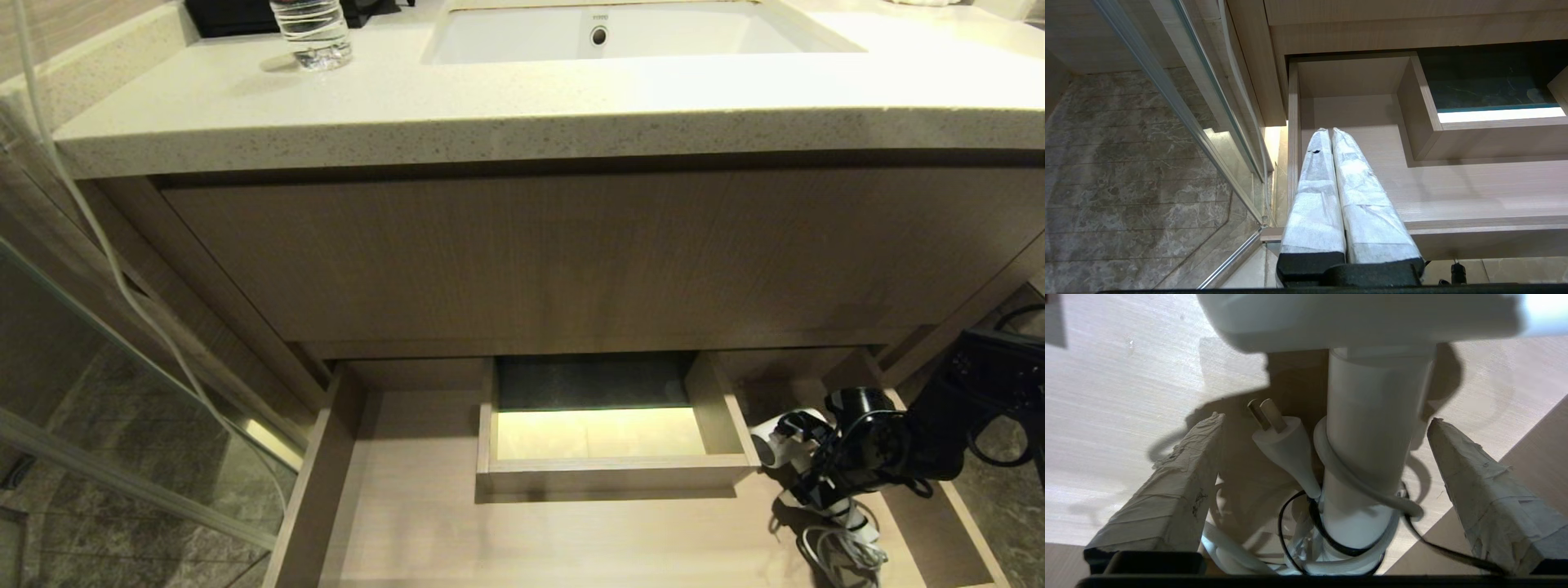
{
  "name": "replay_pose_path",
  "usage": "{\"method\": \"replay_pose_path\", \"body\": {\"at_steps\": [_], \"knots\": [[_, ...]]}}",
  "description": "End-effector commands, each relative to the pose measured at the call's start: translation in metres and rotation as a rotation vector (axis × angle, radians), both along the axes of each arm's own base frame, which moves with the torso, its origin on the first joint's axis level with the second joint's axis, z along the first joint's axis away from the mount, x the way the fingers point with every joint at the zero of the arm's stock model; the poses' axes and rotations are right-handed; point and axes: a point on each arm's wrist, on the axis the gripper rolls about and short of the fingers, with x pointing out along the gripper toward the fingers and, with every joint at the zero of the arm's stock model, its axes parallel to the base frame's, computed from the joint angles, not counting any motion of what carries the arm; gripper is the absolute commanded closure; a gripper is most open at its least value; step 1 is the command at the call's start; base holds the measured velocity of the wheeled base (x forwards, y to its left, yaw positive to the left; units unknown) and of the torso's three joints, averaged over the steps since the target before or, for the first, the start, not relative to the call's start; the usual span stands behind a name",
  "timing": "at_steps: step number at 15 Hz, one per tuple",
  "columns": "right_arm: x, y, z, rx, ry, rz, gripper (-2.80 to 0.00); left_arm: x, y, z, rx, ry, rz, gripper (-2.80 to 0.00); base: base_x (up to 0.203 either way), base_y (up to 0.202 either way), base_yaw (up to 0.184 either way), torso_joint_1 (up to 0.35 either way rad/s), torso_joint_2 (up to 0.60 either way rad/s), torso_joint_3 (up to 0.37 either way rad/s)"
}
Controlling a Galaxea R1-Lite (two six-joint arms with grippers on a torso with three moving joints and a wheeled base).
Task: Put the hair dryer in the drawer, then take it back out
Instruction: Take the hairdryer out
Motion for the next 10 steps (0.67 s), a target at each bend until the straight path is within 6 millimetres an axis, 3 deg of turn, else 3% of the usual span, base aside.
{"method": "replay_pose_path", "body": {"at_steps": [1, 2, 10], "knots": [[0.0001, -0.001, -0.0035, 0.001, 0.005, 0.0, -2.8, 0.0, 0.0, 0.0, 0.0, 0.0, 0.0, 0.0, 0.0, 0.0, 0.0, 0.0, 0.0, 0.0], [0.0013, -0.0007, -0.004, -0.002, 0.002, 0.005, 0.0, 0.0, 0.0, 0.0, 0.0, 0.0, 0.0, 0.0, 0.0, 0.0, 0.0, 0.0, 0.0, 0.0], [0.0043, -0.0017, 0.0055, -0.01, -0.025, 0.01, 0.0, 0.0, 0.0, 0.0, 0.0, 0.0, 0.0, 0.0, 0.0, 0.0, 0.0, 0.0, 0.0, 0.0]]}}
